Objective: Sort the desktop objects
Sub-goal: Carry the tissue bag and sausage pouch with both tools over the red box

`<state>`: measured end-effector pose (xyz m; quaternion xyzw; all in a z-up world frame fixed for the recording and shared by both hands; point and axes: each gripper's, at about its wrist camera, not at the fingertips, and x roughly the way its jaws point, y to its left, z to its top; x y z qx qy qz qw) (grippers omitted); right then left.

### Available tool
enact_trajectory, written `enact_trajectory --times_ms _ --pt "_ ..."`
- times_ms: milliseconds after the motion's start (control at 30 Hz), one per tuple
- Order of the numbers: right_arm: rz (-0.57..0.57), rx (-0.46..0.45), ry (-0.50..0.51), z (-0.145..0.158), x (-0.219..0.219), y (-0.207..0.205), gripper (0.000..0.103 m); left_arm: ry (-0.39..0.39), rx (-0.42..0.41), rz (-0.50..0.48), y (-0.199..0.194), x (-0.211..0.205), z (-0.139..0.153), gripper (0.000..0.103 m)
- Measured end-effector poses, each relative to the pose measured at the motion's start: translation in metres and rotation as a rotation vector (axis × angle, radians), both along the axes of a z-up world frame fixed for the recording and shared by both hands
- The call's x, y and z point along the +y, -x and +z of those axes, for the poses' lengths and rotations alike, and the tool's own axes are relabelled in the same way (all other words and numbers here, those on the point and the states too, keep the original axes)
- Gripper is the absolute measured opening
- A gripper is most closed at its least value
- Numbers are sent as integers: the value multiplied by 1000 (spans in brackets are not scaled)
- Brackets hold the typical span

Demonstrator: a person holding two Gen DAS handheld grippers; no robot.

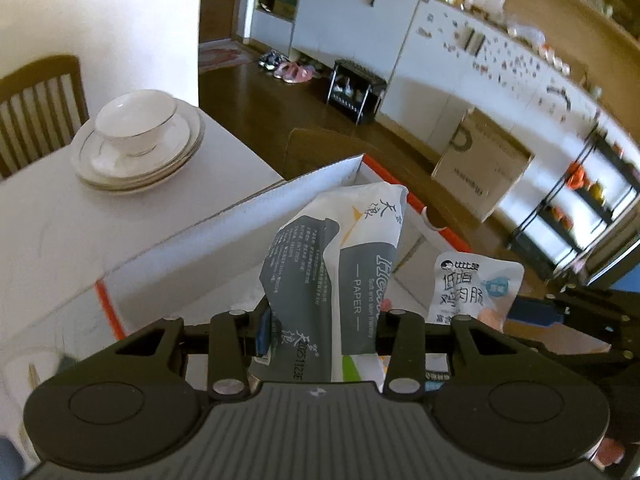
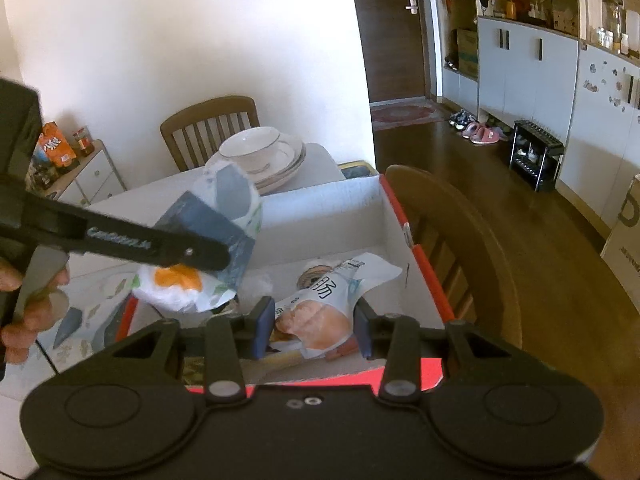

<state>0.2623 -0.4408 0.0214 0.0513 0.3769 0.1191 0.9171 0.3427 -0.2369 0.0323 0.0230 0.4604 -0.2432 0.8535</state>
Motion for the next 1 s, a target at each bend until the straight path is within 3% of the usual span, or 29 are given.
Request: enact_trajectory --times_ms 433,1000 --pt "76 66 56 -33 11 -28 41 -147 56 -54 -37 -31 -37 42" --pt "141 125 133 -58 19 -51 43 -143 139 -25 -47 -26 -66 48"
